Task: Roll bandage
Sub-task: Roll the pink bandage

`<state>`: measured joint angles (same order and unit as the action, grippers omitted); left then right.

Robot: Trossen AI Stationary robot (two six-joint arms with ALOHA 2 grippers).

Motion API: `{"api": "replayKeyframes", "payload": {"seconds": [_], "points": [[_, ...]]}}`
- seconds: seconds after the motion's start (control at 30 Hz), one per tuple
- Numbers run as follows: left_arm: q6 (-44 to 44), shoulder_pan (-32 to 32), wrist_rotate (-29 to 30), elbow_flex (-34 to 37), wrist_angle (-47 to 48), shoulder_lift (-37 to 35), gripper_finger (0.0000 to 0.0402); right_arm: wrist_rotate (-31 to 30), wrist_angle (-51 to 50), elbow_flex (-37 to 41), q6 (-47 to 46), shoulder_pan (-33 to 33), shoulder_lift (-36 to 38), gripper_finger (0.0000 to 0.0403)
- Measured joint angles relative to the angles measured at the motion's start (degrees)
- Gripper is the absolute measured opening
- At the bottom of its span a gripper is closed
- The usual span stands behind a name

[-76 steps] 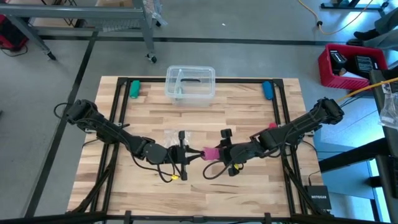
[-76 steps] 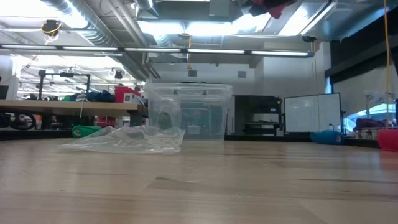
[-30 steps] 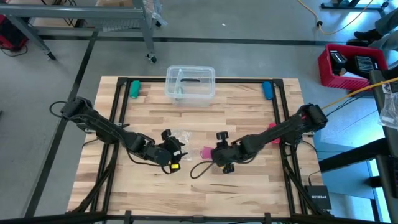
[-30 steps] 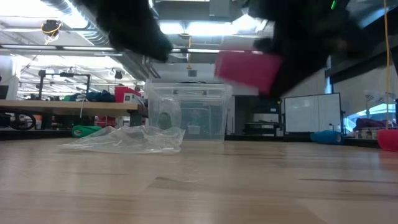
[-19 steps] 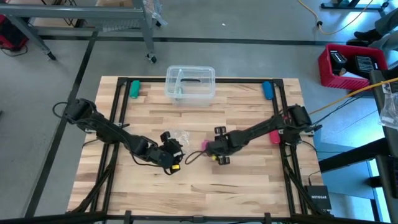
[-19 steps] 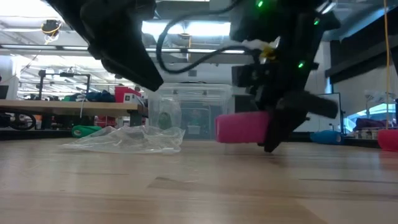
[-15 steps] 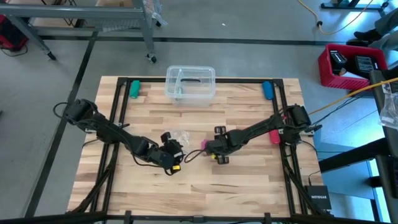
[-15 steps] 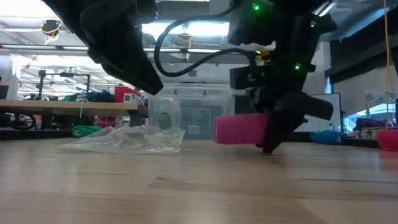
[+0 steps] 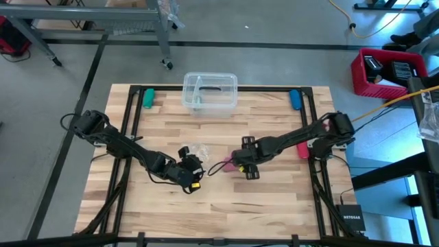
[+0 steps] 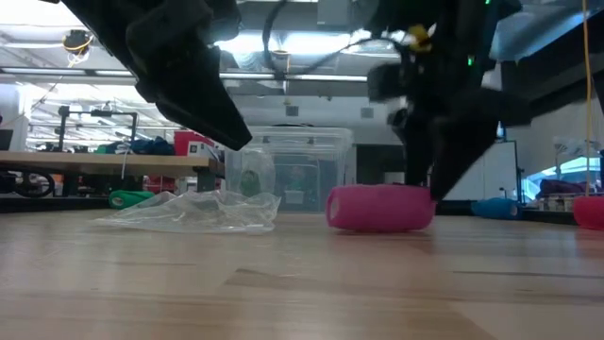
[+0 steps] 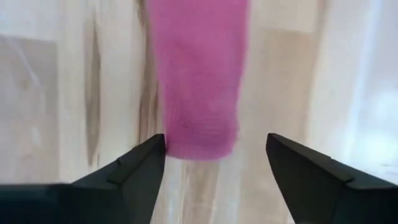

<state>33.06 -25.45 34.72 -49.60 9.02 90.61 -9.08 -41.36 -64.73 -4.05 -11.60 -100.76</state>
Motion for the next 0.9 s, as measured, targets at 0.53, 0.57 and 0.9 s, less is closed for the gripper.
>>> {"api": "replayKeyframes", "payload": {"seconds": [0.53,0.57,0.9], "points": [[-0.5,0.0,0.0,0.0,-1.1,0.0,0.0182,4.8,20.9,4.1,2.7,0.0,3.6,0.0282],[-0.4,0.0,0.0,0.0,-1.1,0.0,0.0182,5.1,20.9,4.5,2.7,0.0,3.6,0.0282],[-0.6,0.3,0.0,0.5,-2.8,-0.1,0.0182,-1.2,23.1,4.8,3.1,0.0,2.4,0.0282]]}}
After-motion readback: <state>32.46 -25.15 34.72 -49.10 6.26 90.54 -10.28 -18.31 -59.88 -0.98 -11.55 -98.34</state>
